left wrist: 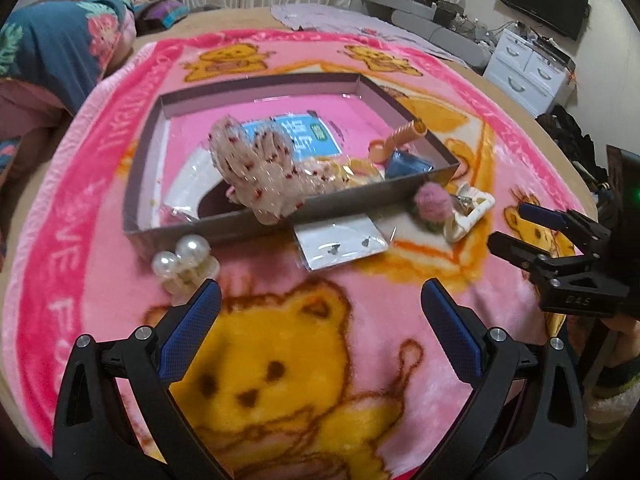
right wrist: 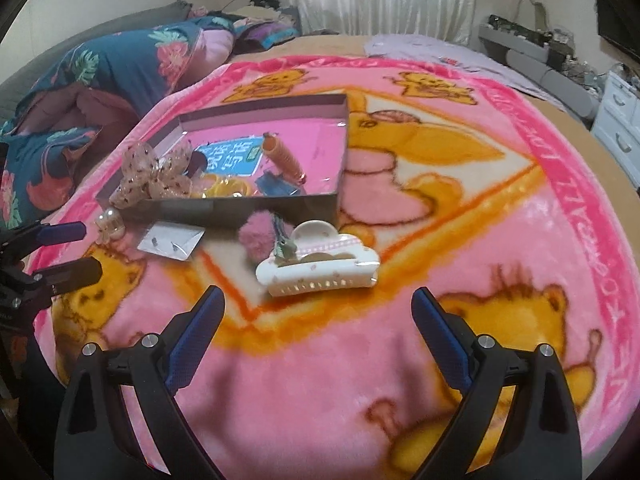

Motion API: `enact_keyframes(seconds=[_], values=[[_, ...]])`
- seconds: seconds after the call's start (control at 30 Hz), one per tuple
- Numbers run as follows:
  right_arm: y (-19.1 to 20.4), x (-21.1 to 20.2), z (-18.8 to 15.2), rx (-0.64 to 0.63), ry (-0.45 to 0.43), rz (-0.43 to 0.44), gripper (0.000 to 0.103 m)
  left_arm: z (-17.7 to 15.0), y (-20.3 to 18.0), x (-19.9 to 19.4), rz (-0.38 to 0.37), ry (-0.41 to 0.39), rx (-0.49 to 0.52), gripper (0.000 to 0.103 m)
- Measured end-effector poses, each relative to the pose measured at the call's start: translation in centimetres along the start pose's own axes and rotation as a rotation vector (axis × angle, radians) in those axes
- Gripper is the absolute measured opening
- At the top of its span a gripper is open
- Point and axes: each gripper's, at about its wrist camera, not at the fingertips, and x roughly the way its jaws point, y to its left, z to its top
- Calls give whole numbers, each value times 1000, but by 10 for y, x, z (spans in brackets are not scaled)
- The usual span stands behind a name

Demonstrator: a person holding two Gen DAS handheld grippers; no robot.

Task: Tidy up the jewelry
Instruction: 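Grasp the bagged white earring card with the left tool while the right tool grasps the white cloud claw clip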

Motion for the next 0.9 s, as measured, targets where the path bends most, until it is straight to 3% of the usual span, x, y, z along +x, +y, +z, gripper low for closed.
enact_keyframes(seconds=[0.33,0.43,0.63,0.8,0.9], values=[[-8,39,10,4,25,14,93,4,-5,31,-31,38,-32,93],[-14,42,10,21,19,45,80,8,-5,43,-22,49,-52,93],[-24,36,5,43,5,47,80,15,-9,63,-10,59,-62,92],[-36,21,-2,66,-8,17,80,21,-15,70,32,42,-39,71],[-48,9,-7,100,-23,-6,80,22,-17,70,40,35,-19,67]])
